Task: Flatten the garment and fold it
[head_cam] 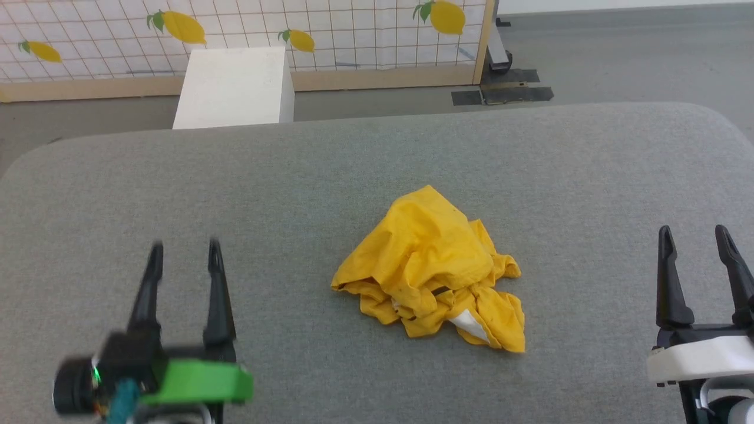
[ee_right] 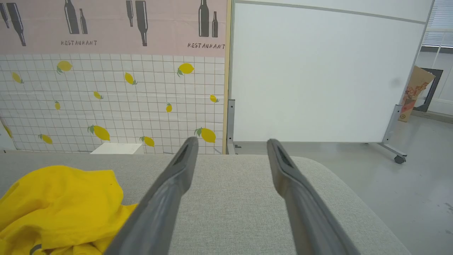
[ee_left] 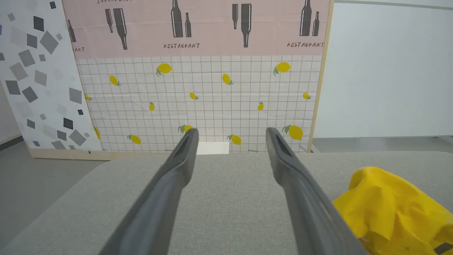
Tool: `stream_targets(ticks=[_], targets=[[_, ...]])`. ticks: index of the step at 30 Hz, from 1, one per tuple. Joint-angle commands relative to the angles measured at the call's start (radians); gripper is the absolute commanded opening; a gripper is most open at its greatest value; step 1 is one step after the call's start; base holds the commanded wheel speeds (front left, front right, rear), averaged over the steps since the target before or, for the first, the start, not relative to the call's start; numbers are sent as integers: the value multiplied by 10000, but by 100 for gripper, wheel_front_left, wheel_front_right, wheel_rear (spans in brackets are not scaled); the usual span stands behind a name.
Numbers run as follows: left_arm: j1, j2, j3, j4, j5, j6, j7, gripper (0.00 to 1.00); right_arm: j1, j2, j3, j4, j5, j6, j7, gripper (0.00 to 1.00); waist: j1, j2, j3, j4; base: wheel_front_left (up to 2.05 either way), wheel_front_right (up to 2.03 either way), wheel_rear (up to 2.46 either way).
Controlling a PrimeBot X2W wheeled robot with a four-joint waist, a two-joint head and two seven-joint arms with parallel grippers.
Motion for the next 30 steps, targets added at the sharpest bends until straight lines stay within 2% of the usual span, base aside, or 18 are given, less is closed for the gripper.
stream_targets(ticks=[1, 5, 10, 15, 19, 24, 30], targets=[[452, -137, 31, -113, 255, 165, -83, 100, 179, 9, 16, -33, 50, -17, 48, 100, 0, 0, -83, 16, 0, 0, 0], [1243, -490, 119, -192, 532, 249, -113, 100, 391, 9, -9, -22, 130, -17, 110, 100, 0, 0, -185, 118, 0, 0, 0], [1398, -926, 206, -190, 746, -224, -117, 100, 288, 9, 34, -198, 238, -17, 302, 100, 0, 0, -141, 345, 0, 0, 0], [1177, -1210, 401, -133, 984, -547, -118, 100, -652, -22, 333, -546, 153, -17, 962, 100, 0, 0, 222, 596, 0, 0, 0], [1032, -1530, 489, 12, 1142, -748, -119, 100, -1878, -764, 1148, -505, 724, -17, 2168, 100, 0, 0, 603, 789, 0, 0, 0], [860, -1975, 571, 257, 1282, -1055, -119, 100, -3219, -1897, 2448, -9, 2077, -17, 4221, 100, 0, 0, 964, 1121, 0, 0, 0], [634, -2384, 708, 429, 1470, -1448, -119, 100, -4032, -2740, 3815, 845, 3625, -17, 6890, 100, 0, 0, 1342, 1583, 0, 0, 0]])
